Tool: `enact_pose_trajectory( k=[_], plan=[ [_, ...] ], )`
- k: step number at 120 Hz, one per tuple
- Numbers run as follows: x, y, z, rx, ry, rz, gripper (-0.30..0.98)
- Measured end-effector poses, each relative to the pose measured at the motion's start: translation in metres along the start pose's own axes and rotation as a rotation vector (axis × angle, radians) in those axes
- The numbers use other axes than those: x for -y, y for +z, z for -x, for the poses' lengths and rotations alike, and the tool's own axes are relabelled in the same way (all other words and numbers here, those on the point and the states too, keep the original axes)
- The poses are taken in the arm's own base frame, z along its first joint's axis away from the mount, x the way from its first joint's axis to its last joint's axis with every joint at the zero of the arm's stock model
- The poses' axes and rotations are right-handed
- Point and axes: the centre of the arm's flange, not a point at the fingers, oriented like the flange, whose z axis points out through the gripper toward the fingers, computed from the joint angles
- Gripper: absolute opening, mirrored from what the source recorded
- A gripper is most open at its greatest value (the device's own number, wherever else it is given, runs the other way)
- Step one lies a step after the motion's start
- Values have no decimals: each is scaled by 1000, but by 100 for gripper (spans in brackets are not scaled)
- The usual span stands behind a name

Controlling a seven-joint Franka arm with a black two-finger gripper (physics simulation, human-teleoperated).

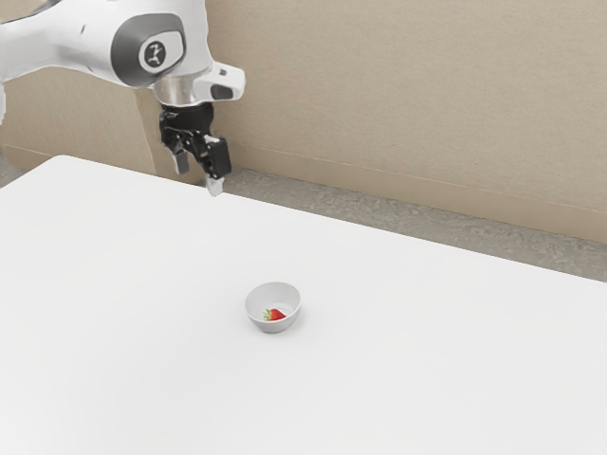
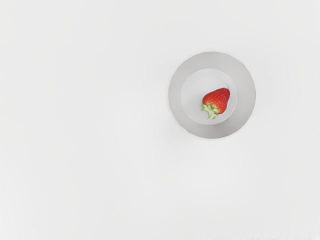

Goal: Take strawberry from the bowl

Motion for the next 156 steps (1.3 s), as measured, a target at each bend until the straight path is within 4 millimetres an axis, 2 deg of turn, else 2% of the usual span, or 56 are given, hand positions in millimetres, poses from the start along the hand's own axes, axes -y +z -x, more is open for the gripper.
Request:
enact_pose_trajectory(
  k=[16, 23, 34, 41, 55, 82, 120, 128, 144, 156],
  plan=[
    [-36, 38, -13, 46, 153, -1, 69],
    [-46, 61, -16, 62, 224, 2, 69],
    [-42, 87, -22, 67, 287, 12, 69],
    [-39, 95, -25, 64, 319, 16, 69],
    [-48, 127, -27, 92, 391, 33, 69],
    [-52, 172, -32, 92, 504, 36, 69],
    [-54, 209, -47, 28, 641, 20, 69],
    [-57, 216, -47, 24, 659, 28, 63],
    [-52, 220, -48, 12, 677, 32, 37],
    [-49, 233, -51, 17, 696, 33, 28]
  ],
)
